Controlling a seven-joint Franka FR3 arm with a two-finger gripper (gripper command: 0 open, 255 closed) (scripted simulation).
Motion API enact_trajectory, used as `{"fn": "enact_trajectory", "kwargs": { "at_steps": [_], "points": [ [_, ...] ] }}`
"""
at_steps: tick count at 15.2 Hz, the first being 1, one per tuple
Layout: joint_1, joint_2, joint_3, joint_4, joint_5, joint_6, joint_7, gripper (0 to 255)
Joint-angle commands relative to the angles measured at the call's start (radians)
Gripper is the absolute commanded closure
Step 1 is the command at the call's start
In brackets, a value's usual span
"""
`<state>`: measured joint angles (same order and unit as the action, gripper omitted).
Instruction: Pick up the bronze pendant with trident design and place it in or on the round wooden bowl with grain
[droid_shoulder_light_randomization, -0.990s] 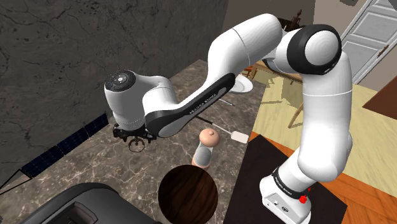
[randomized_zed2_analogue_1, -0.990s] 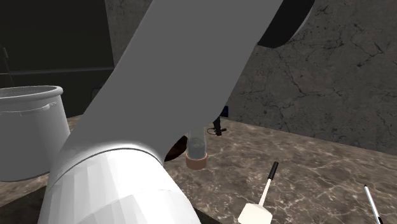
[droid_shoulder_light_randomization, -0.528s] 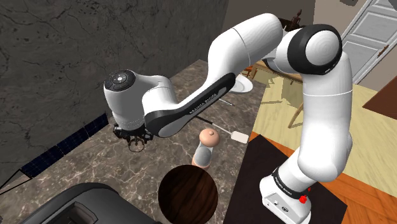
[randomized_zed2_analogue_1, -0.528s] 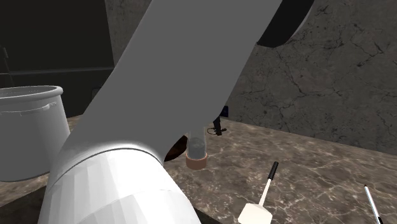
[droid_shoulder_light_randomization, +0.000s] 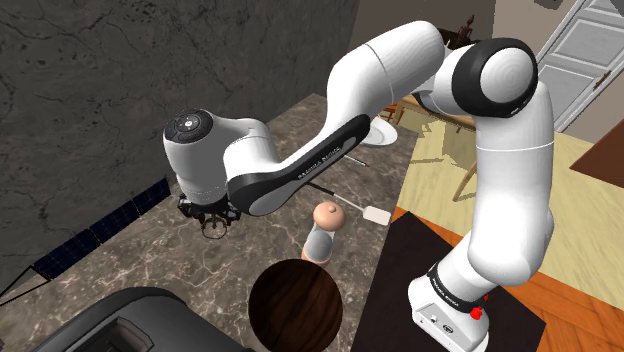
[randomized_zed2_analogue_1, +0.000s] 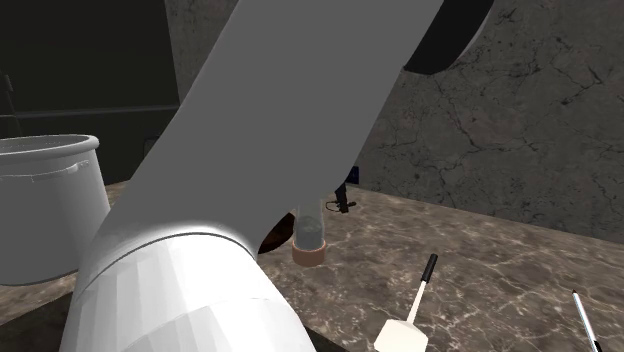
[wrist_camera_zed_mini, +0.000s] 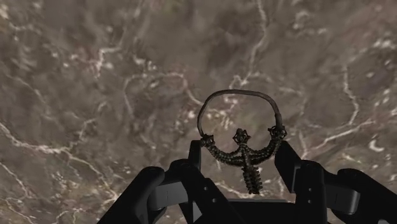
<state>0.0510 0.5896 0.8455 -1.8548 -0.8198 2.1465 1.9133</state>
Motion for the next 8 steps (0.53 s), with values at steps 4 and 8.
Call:
{"fn": "enact_trajectory", "kwargs": {
  "at_steps": [4, 8],
  "points": [
    [-0.017, -0.027, 0.022, 0.005, 0.033, -0.026, -0.024, 255],
    [-0.034, -0.058, 0.047, 0.015, 0.066, -0.056, -0.05, 255]
  ]
}}
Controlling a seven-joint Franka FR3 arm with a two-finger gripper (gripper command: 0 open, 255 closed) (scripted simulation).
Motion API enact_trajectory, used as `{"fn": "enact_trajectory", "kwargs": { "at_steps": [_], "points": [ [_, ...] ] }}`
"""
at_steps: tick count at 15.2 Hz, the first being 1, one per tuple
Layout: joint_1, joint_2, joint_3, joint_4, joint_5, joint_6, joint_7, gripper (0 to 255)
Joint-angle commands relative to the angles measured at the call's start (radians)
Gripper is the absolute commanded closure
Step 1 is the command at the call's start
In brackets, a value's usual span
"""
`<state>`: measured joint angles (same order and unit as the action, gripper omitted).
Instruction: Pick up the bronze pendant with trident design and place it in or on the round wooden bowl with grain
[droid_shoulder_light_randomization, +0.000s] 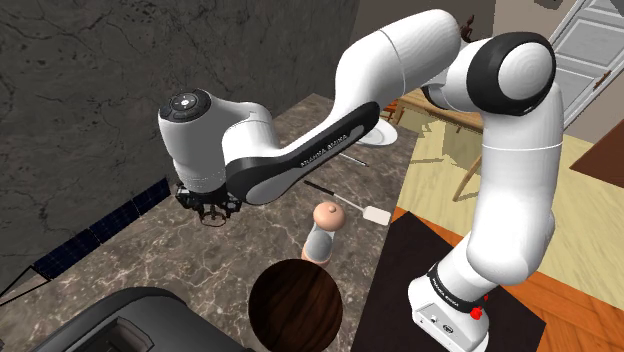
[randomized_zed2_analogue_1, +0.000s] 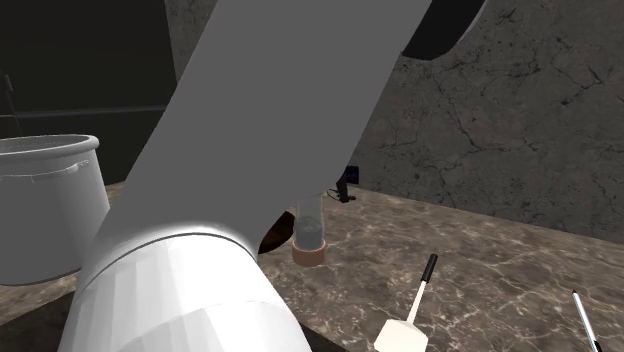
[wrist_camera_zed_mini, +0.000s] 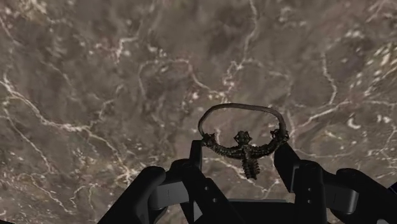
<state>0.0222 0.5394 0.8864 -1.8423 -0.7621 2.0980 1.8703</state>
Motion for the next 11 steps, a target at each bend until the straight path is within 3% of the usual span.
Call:
{"fn": "enact_trajectory", "kwargs": {
  "at_steps": [1, 11],
  "points": [
    [-0.009, -0.015, 0.012, 0.006, 0.017, -0.015, -0.014, 255],
    [-0.043, -0.083, 0.064, 0.05, 0.094, -0.096, -0.077, 255]
  ]
}}
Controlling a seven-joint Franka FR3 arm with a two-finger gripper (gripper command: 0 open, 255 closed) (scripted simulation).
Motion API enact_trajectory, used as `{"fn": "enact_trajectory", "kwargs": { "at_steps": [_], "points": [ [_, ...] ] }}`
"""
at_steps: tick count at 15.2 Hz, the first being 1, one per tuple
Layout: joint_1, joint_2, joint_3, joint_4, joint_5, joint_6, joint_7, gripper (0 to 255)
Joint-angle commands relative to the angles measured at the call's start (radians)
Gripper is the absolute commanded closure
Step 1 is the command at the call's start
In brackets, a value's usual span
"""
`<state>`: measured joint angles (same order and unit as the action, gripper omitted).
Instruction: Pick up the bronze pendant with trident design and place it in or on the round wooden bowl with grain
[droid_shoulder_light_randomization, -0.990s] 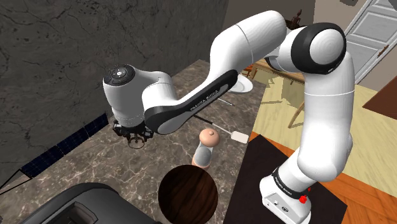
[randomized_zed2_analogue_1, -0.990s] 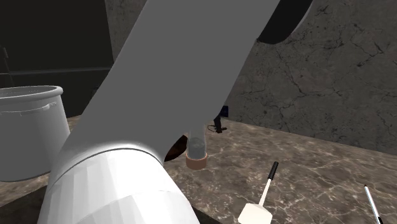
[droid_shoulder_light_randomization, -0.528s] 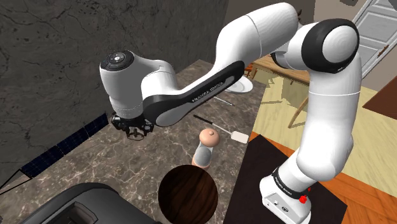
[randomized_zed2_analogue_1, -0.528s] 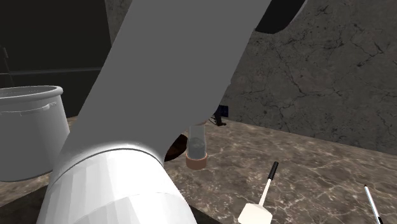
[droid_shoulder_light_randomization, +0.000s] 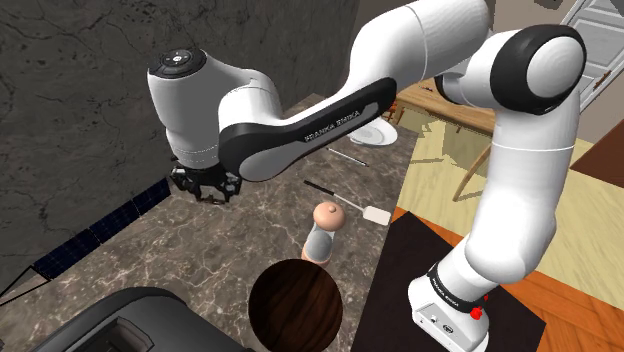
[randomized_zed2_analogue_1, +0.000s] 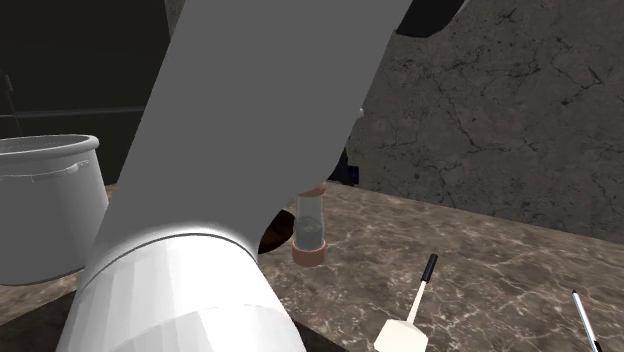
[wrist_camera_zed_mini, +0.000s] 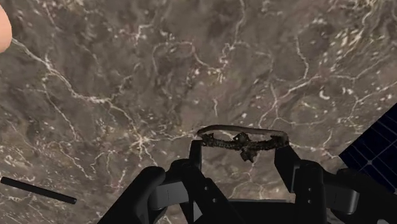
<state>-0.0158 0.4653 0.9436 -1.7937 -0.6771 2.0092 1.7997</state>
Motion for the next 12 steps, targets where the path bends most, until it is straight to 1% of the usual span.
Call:
{"fn": "enact_trajectory", "kwargs": {
  "at_steps": [1, 4, 7, 10, 12],
  "points": [
    [-0.008, -0.015, 0.011, 0.007, 0.016, -0.016, -0.012, 255],
    [-0.014, -0.03, 0.022, 0.023, 0.034, -0.039, -0.027, 255],
    [-0.082, -0.142, 0.086, -0.11, 0.106, 0.014, -0.013, 255],
    [-0.155, -0.273, 0.16, -0.232, 0.211, 0.07, -0.026, 255],
    [-0.204, -0.385, 0.211, -0.309, 0.317, 0.109, -0.063, 255]
  ]
}}
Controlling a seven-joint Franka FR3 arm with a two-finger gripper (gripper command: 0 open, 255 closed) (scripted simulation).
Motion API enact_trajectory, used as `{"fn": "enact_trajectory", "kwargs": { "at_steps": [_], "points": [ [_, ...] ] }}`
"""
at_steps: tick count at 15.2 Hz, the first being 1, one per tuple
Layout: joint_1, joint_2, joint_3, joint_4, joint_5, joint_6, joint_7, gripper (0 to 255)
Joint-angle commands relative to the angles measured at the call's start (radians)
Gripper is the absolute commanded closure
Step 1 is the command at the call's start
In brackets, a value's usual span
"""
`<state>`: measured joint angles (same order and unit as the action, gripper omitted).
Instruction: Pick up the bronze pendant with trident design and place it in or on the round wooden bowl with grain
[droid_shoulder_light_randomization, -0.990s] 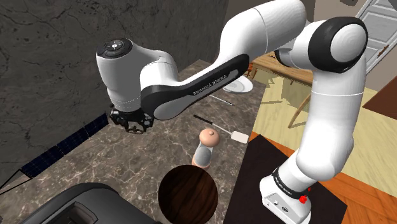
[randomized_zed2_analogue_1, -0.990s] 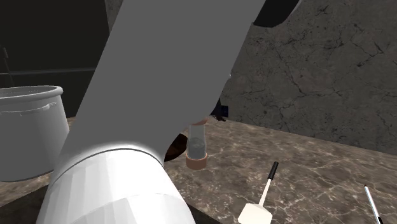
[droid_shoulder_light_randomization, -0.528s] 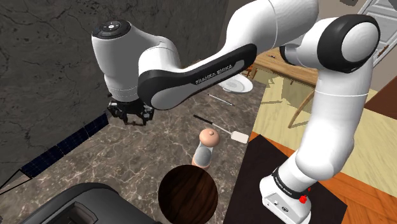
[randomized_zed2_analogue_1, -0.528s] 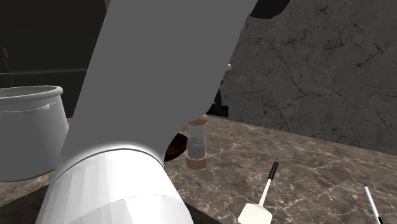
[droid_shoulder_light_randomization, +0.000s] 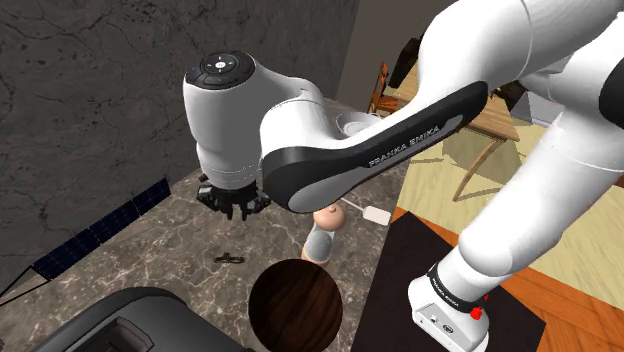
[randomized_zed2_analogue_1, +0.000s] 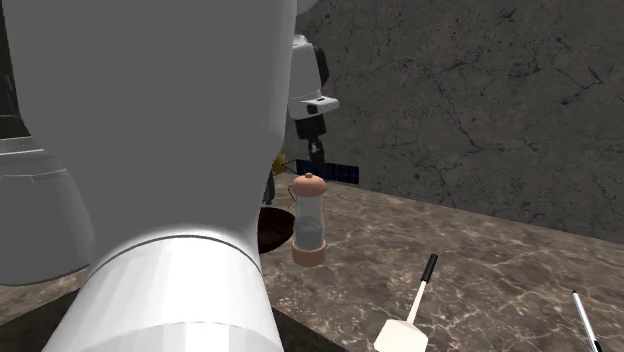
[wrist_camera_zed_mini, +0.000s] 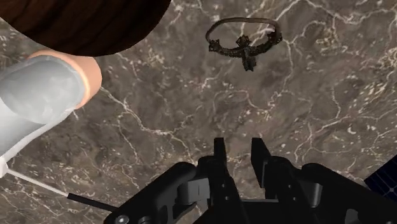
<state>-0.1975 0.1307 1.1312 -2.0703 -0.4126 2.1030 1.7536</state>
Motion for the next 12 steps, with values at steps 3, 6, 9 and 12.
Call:
{"fn": "enact_trajectory", "kwargs": {
  "at_steps": [3, 6, 9, 12],
  "points": [
    [-0.032, -0.264, 0.04, -0.138, 0.28, 0.061, -0.128, 255],
    [-0.016, -0.26, 0.029, -0.141, 0.267, 0.059, -0.121, 0],
    [-0.033, -0.084, 0.099, -0.133, 0.115, 0.11, -0.003, 0],
    [0.055, 0.091, 0.06, -0.113, -0.046, 0.14, 0.112, 0]
  ]
}}
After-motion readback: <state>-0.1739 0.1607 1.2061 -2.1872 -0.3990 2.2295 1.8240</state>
